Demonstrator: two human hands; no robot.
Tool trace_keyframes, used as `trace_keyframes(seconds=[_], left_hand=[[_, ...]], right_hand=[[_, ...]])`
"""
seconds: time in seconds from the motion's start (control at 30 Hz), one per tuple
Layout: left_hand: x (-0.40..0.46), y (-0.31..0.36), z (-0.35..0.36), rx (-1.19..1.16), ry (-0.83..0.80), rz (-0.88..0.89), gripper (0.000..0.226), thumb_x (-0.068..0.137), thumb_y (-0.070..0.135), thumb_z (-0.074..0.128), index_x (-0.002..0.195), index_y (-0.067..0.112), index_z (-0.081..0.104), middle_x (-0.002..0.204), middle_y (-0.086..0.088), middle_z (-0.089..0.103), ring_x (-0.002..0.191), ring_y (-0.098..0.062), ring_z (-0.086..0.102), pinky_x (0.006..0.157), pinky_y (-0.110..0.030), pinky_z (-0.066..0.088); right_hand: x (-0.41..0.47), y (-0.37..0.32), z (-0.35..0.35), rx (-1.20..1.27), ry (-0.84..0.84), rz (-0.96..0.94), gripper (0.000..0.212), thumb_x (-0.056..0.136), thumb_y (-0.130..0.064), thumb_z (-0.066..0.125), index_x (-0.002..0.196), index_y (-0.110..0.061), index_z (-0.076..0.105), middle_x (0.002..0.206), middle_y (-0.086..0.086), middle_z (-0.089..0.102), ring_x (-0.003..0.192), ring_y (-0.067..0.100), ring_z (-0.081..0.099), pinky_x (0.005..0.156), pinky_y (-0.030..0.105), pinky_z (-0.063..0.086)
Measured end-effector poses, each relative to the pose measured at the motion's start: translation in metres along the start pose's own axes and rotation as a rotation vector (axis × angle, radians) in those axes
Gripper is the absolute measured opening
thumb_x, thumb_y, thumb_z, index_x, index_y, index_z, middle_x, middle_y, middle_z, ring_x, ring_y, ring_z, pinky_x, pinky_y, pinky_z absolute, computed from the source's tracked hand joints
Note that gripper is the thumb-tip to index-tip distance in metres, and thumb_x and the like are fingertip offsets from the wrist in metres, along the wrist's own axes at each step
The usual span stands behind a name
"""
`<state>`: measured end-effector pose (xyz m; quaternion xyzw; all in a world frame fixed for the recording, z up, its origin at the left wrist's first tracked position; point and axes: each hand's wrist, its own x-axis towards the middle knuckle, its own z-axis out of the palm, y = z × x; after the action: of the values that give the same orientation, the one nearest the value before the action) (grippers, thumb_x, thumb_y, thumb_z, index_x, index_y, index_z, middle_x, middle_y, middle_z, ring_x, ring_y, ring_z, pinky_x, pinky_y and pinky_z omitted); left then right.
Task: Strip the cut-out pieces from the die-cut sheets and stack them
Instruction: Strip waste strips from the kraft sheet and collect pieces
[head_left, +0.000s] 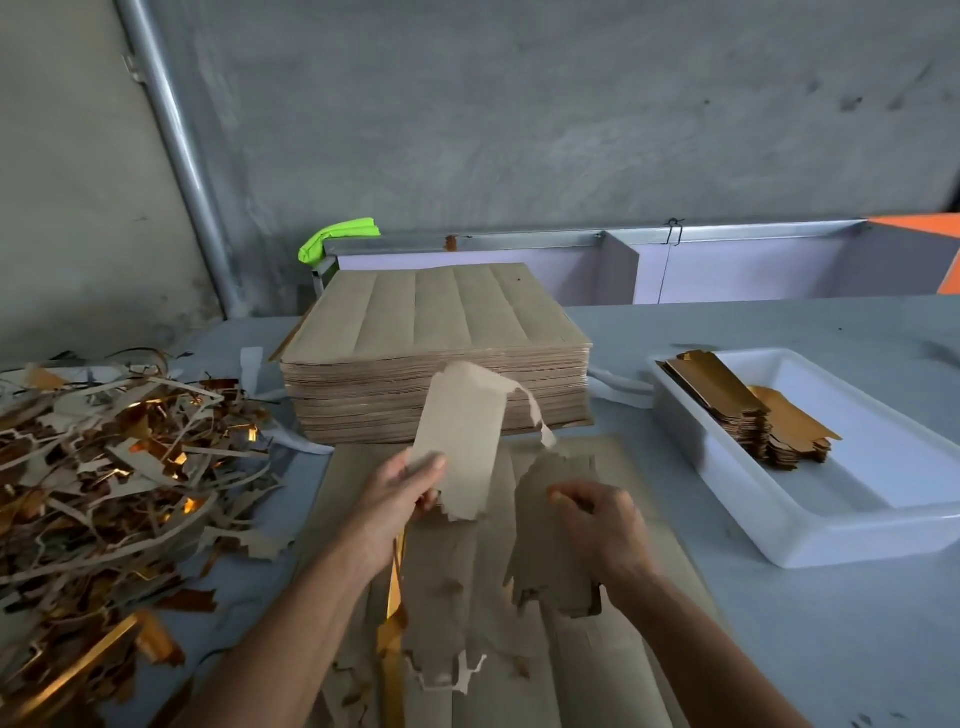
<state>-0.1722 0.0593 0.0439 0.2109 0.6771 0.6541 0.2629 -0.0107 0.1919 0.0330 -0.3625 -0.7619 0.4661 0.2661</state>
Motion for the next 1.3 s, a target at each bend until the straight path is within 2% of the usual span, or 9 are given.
trace_keyframes(seconds=[0.13, 0.3, 0.47, 0.57, 0.73, 0.9, 1.1, 1.2, 1.3], left_hand=[[-0.018, 0.015, 0.01, -0.083, -0.195, 0.035, 0.013, 0.083, 0.021, 0.065, 0.094, 0.015, 0.066, 0.068, 0.004, 0.06, 0.057, -0.004, 0.053, 0.056, -0.016, 0.047], [-0.031, 0.021, 0.016, 0.117, -0.282, 0.109, 0.027, 0.081, 0.03, 0.067, 0.088, 0.004, 0.067, 0.073, -0.011, 0.05, 0.061, -0.013, 0.042, 0.059, -0.02, 0.037], [-0.026, 0.038, -0.012, 0.23, -0.093, 0.111, 0.028, 0.089, 0.029, 0.06, 0.065, 0.018, 0.067, 0.06, 0.003, 0.055, 0.066, -0.017, 0.045, 0.065, -0.025, 0.039], [-0.019, 0.042, -0.029, 0.232, 0.114, 0.136, 0.03, 0.093, 0.032, 0.053, 0.071, 0.014, 0.062, 0.052, 0.007, 0.041, 0.057, -0.012, 0.041, 0.062, -0.025, 0.04], [-0.01, 0.035, -0.049, 0.169, 0.433, 0.219, 0.033, 0.097, 0.028, 0.05, 0.072, 0.008, 0.059, 0.057, 0.001, 0.037, 0.054, -0.012, 0.036, 0.05, -0.023, 0.031], [-0.013, 0.028, -0.045, 0.106, 0.387, 0.084, 0.032, 0.096, 0.035, 0.05, 0.076, 0.012, 0.061, 0.064, -0.001, 0.041, 0.06, -0.012, 0.042, 0.054, -0.026, 0.041], [-0.016, 0.046, -0.03, -0.46, 0.322, -0.098, 0.034, 0.098, 0.033, 0.046, 0.081, 0.005, 0.058, 0.044, 0.004, 0.038, 0.033, -0.004, 0.036, 0.04, -0.021, 0.045], [-0.015, 0.051, -0.025, -0.551, 0.373, -0.124, 0.037, 0.101, 0.032, 0.041, 0.08, 0.006, 0.056, 0.041, 0.004, 0.042, 0.032, -0.005, 0.035, 0.041, -0.019, 0.044], [-0.014, 0.053, -0.016, -0.517, 0.39, -0.135, 0.035, 0.102, 0.026, 0.04, 0.076, 0.009, 0.054, 0.047, 0.002, 0.045, 0.04, -0.008, 0.037, 0.044, -0.022, 0.043]], right_hand=[[-0.007, -0.031, 0.002, 0.19, -0.108, -0.031, 0.048, 0.083, -0.056, 0.06, 0.08, -0.01, 0.072, 0.078, 0.008, 0.069, 0.073, 0.023, 0.065, 0.066, 0.035, 0.054], [-0.013, -0.045, -0.007, 0.491, -0.133, 0.001, 0.012, 0.085, -0.015, 0.068, 0.089, -0.005, 0.072, 0.084, 0.008, 0.074, 0.08, 0.027, 0.07, 0.071, 0.038, 0.059], [-0.009, -0.039, -0.04, 0.202, -0.259, 0.009, 0.008, 0.087, -0.017, 0.065, 0.09, -0.011, 0.071, 0.086, 0.004, 0.074, 0.077, 0.019, 0.071, 0.067, 0.034, 0.058], [-0.005, -0.035, -0.058, -0.064, -0.303, -0.059, 0.008, 0.089, -0.02, 0.062, 0.093, -0.017, 0.068, 0.09, -0.002, 0.069, 0.079, 0.014, 0.068, 0.059, 0.02, 0.052], [0.004, -0.023, -0.074, -0.38, -0.206, -0.132, 0.008, 0.093, -0.015, 0.056, 0.094, -0.012, 0.063, 0.094, 0.001, 0.063, 0.076, 0.009, 0.063, 0.056, 0.014, 0.046], [0.001, -0.022, -0.082, 0.056, 0.117, 0.088, 0.006, 0.091, -0.007, 0.054, 0.093, -0.01, 0.059, 0.09, 0.004, 0.058, 0.082, 0.024, 0.058, 0.065, 0.04, 0.054], [-0.024, -0.031, -0.066, -0.057, 0.15, -0.17, 0.074, 0.09, 0.013, 0.039, 0.148, -0.03, 0.023, 0.115, 0.002, 0.04, 0.1, 0.023, 0.046, 0.082, 0.05, 0.047], [-0.035, -0.027, -0.068, -0.205, 0.364, -0.173, 0.055, 0.087, 0.013, 0.038, 0.131, -0.015, 0.055, 0.108, 0.019, 0.056, 0.095, 0.04, 0.053, 0.079, 0.049, 0.047], [-0.04, -0.023, -0.073, -0.315, 0.509, -0.042, 0.037, 0.089, 0.005, 0.043, 0.119, -0.002, 0.063, 0.115, 0.029, 0.057, 0.097, 0.042, 0.052, 0.074, 0.036, 0.039]])
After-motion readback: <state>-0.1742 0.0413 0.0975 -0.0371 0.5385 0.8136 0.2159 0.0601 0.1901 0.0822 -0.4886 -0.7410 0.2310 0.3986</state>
